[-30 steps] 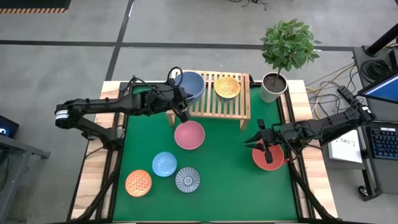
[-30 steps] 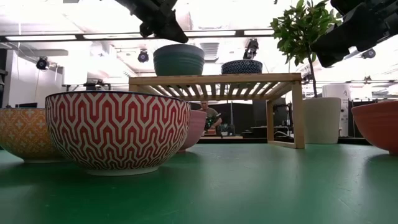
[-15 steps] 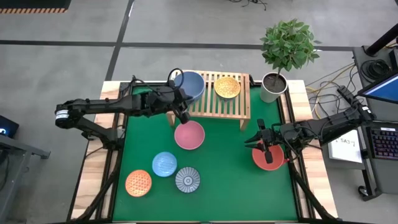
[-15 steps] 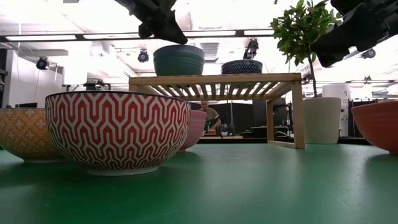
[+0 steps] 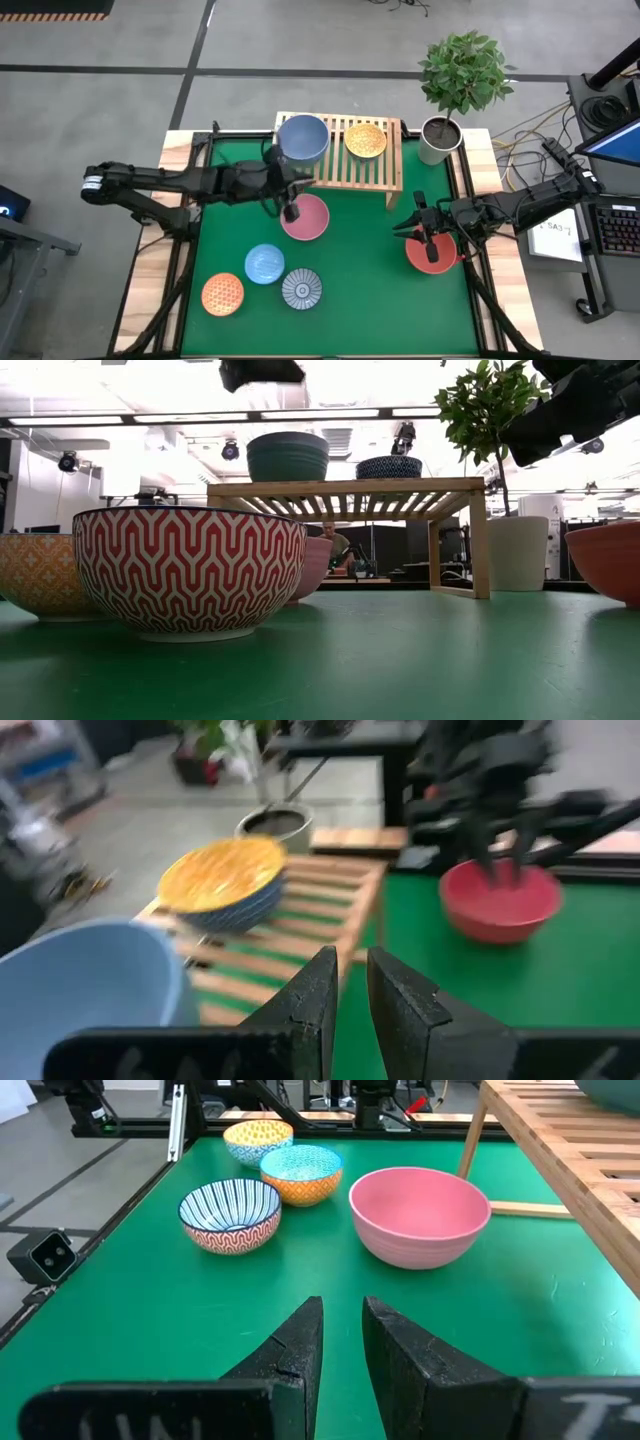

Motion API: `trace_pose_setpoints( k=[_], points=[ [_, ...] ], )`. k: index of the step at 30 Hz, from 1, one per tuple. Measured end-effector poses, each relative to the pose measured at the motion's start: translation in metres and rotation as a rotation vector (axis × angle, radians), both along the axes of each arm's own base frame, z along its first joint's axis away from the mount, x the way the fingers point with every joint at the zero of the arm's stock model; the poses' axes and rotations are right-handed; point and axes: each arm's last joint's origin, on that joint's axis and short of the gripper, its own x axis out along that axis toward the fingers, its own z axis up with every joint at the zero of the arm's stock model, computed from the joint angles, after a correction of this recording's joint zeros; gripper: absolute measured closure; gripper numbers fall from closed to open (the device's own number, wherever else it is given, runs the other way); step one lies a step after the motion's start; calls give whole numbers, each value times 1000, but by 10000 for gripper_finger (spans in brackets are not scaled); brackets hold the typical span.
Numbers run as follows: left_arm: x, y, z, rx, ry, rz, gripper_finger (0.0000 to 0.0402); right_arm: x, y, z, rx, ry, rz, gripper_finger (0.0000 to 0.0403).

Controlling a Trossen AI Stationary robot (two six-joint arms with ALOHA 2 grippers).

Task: Place and stack bowls onto a shelf
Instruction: Stack the light blue bowl on top of the green bowl on the shelf

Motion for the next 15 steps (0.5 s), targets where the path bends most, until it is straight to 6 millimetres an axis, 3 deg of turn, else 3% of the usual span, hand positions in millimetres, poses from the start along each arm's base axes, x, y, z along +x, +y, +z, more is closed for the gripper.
trace_pose_setpoints(
  k=[10,15],
  points=[
    [-45,-31,-28,-15,-146,-116,361,10,-1,7,19,-69,-117,339],
    [-66,-33,-51,3,-340,-52,361,31,3,31,3,-106,-161,339]
  ],
)
